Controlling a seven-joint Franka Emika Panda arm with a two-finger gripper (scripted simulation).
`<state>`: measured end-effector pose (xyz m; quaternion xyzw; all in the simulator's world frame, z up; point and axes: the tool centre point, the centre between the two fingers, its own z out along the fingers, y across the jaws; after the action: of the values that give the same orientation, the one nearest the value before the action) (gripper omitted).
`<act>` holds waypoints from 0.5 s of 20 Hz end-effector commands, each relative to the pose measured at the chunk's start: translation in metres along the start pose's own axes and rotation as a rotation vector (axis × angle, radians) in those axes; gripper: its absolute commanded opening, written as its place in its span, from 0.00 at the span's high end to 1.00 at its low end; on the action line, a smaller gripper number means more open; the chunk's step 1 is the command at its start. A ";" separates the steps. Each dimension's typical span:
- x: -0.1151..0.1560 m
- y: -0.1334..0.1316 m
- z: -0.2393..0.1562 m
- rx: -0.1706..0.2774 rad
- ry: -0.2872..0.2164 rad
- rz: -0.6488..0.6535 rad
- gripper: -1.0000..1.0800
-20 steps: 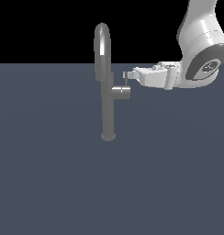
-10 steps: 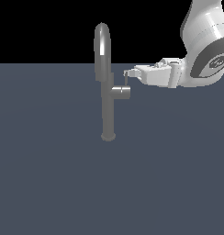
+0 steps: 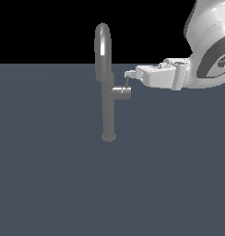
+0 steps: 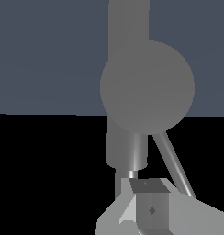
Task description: Turn on the faucet by rotating a designated handle.
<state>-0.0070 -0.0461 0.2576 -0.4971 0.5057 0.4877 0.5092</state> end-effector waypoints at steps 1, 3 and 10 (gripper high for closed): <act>-0.001 0.013 0.000 -0.008 -0.006 0.007 1.00; -0.002 0.006 0.000 -0.002 -0.001 -0.003 1.00; 0.011 0.032 0.000 -0.006 -0.004 0.003 1.00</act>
<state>-0.0276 -0.0455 0.2543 -0.5012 0.5024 0.4839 0.5121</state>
